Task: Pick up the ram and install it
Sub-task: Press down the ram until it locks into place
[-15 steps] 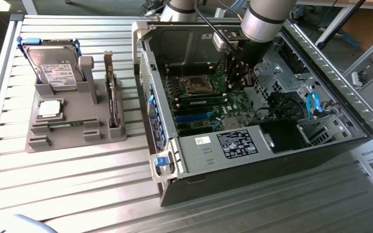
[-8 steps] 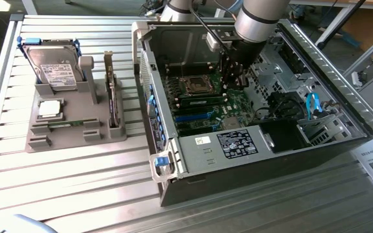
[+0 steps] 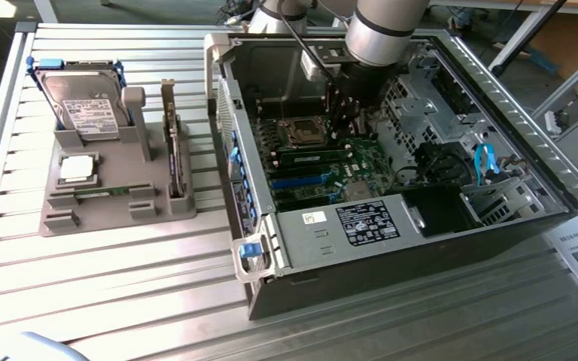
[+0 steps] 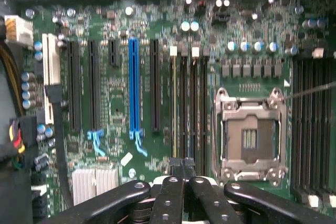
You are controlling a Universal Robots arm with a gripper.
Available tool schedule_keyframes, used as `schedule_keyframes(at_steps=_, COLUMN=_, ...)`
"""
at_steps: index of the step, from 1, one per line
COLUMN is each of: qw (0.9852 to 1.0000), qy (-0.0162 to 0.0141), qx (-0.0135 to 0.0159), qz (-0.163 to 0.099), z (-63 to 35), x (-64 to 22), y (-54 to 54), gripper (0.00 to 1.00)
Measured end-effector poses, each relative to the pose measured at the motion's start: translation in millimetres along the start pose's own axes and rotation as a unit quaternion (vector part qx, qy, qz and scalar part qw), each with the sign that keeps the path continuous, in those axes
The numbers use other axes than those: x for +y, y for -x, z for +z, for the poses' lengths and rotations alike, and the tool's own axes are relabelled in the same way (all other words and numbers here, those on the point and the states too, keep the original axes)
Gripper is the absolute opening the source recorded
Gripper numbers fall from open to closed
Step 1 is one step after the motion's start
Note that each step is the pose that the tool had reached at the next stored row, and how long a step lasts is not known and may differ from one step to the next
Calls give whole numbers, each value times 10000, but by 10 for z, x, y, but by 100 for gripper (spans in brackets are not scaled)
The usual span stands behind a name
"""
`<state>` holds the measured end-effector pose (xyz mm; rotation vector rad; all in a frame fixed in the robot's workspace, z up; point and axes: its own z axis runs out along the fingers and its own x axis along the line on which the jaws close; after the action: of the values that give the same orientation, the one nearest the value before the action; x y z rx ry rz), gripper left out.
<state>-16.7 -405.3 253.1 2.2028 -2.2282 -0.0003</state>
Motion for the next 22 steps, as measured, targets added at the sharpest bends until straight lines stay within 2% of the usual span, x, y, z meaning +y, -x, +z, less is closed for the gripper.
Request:
schedule_keyframes(at_steps=12, qw=10000, qy=0, qx=0, qz=0, z=2, x=321, y=-4, gripper=10)
schedule_keyframes(at_steps=22, qw=10000, qy=0, qx=0, qz=0, z=35, x=328, y=-4, gripper=10)
